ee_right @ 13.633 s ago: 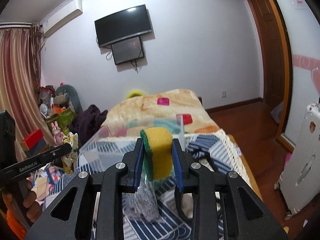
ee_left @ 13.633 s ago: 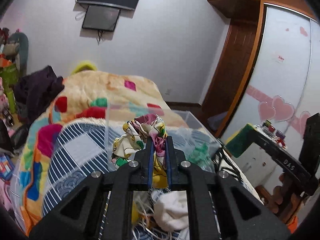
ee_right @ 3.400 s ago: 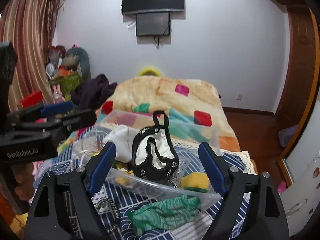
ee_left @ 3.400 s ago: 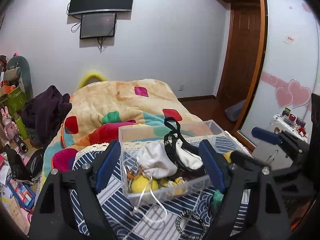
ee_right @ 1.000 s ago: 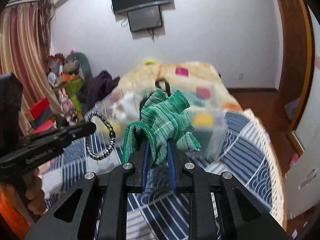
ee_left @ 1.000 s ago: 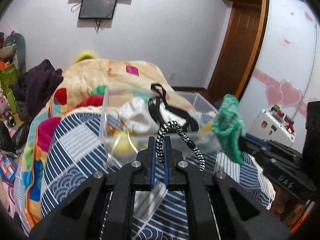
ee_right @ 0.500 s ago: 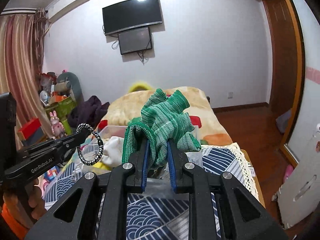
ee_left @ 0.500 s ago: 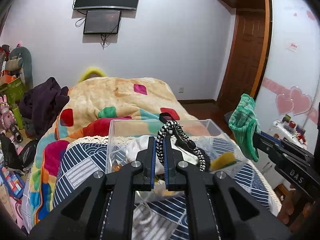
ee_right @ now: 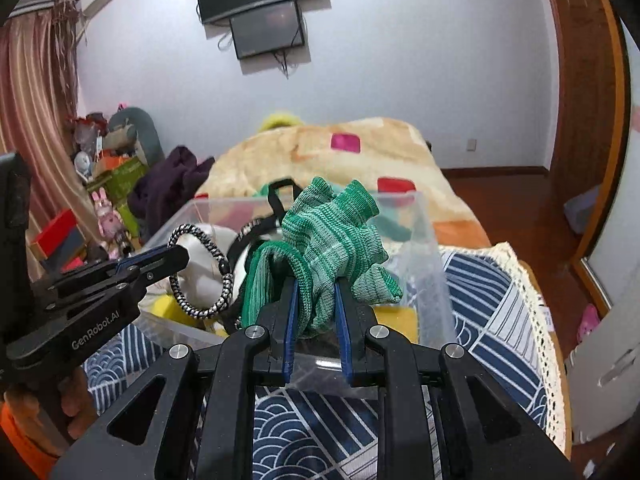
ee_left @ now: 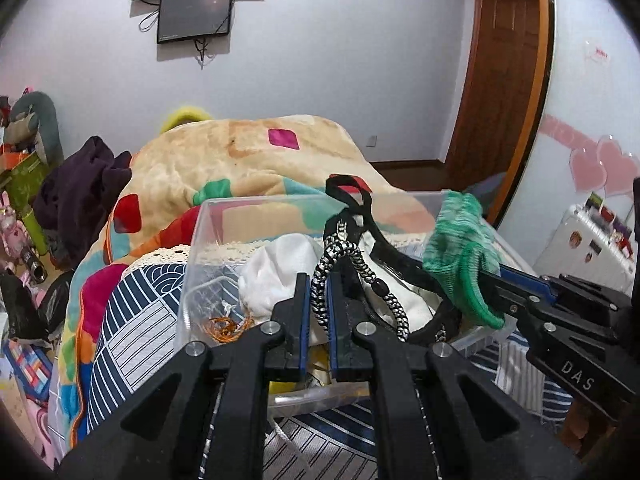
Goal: Organize soft objects
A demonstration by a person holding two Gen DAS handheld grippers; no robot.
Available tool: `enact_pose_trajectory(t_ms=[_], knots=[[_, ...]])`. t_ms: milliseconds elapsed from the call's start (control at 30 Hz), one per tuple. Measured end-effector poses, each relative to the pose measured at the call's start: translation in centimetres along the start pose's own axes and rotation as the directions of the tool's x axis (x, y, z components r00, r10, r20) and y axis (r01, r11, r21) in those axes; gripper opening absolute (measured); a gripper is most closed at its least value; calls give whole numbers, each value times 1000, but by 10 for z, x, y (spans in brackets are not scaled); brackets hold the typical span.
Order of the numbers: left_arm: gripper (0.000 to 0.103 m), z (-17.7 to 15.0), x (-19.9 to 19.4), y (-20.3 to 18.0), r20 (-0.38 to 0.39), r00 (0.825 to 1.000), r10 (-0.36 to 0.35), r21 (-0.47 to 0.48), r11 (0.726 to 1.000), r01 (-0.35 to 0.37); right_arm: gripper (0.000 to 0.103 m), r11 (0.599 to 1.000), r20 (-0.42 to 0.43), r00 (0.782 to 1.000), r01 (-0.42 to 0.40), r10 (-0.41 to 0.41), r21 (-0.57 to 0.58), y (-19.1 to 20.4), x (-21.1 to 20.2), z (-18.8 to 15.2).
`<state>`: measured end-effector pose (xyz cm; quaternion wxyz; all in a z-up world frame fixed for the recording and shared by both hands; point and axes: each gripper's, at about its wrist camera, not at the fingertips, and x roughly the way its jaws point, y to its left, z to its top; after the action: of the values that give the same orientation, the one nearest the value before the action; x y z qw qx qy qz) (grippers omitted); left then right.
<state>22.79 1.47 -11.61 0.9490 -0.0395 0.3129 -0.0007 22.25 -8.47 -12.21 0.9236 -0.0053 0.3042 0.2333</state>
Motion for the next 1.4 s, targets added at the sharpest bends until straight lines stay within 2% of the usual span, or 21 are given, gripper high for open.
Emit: enact_pose_trajectory(t_ms=[133, 267, 333, 467, 667, 933, 1000, 1067, 1133, 1167, 1200, 1267, 1333, 1400], knots=[[11, -3, 1, 0, -15, 1000, -8, 20, 1000, 9, 19, 1000, -12, 1000, -2, 2, -5, 1, -1, -2], [23, -5, -4, 3, -25, 999, -36, 8, 999, 36, 22, 1000, -18, 1000, 11, -11, -10, -1, -2, -1], [28, -7, -8, 6, -19, 999, -40, 5, 999, 40, 28, 1000, -19, 1000, 24, -24, -7, -3, -4, -1], [39, -7, -23, 6, 6, 999, -47, 5, 999, 47, 47, 1000, -3, 1000, 13, -13, 6, -9, -14, -1], [40, -3, -66, 3, 105, 993, -61, 14, 998, 60, 48, 1000, 71, 998, -1, 2, -11, -3, -46, 0], [41, 0, -130, -2, 239, 966, -95, 27, 995, 91, 48, 999, 221, 975, -23, 30, -38, 11, -101, 13], [51, 2, -145, -2, 271, 958, -96, 24, 995, 93, 49, 998, 249, 968, -29, 40, -47, 16, -111, 14], [57, 3, -159, -2, 305, 948, -88, 19, 996, 87, 52, 998, 282, 958, -31, 47, -62, 22, -123, 17], [61, 2, -174, -2, 339, 938, -77, 19, 997, 75, 60, 997, 317, 947, -28, 49, -73, 26, -134, 19], [66, 2, -179, -2, 350, 934, -73, 19, 997, 70, 66, 997, 332, 942, -27, 52, -77, 28, -139, 20], [74, 0, -186, -2, 365, 928, -70, 19, 998, 67, 69, 996, 342, 938, -29, 54, -80, 29, -141, 19], [80, -3, -195, -4, 387, 920, -64, 19, 998, 61, 73, 995, 360, 931, -32, 62, -90, 33, -147, 19], [81, -7, -204, -5, 408, 911, -55, 20, 999, 51, 79, 995, 372, 926, -29, 63, -98, 37, -149, 18], [91, -11, -211, -5, 420, 906, -47, 14, 999, 45, 83, 995, 396, 917, -10, 49, -100, 40, -151, 16]])
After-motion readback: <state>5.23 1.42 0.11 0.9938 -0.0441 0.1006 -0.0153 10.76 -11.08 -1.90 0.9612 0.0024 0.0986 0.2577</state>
